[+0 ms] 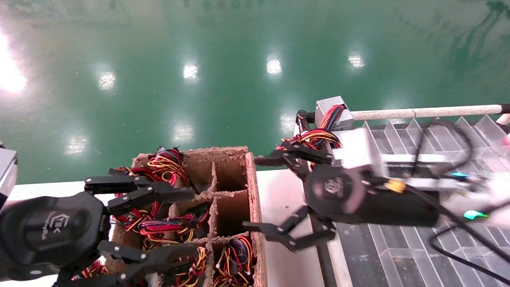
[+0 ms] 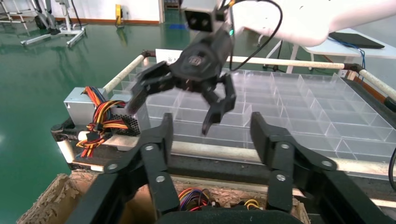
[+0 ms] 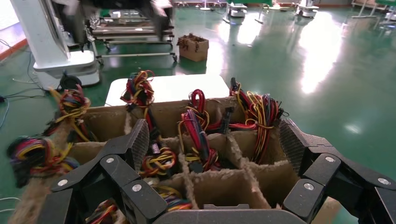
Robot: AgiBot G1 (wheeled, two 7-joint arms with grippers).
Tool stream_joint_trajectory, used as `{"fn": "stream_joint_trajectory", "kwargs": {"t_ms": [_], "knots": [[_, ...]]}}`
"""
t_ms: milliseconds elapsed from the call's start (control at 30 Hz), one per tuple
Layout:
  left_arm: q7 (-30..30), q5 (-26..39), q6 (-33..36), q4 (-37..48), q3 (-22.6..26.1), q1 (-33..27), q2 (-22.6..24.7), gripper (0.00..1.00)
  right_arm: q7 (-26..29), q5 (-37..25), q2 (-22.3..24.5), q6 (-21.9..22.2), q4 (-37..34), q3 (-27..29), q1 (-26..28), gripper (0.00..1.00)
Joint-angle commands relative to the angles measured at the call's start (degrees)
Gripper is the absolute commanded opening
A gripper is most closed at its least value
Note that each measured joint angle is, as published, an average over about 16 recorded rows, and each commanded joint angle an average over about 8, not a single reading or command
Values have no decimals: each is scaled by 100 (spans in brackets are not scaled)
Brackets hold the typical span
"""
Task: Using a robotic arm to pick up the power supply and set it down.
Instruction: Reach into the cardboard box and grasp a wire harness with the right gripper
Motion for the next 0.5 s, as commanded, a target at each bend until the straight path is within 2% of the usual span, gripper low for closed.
{"fn": "stream_joint_trajectory", "kwargs": {"t_ms": [33,300,333,400,500], "knots": [[0,0,0,0,0,0,0,0,-184,-129,-236,-79,-373,-109,182,100],[0,0,0,0,1,0,0,0,-1359,-800,-1191,39,-1873,-531,824,100],[0,0,0,0,1,0,0,0,-1485,-861,-1302,66,-2044,-566,893,96],[0,0,0,0,1,0,0,0,-1701,-930,-1505,122,-2382,-605,1017,82],[0,-1,0,0,1,0,0,0,-1981,-959,-1758,235,-2858,-612,1186,46]]}}
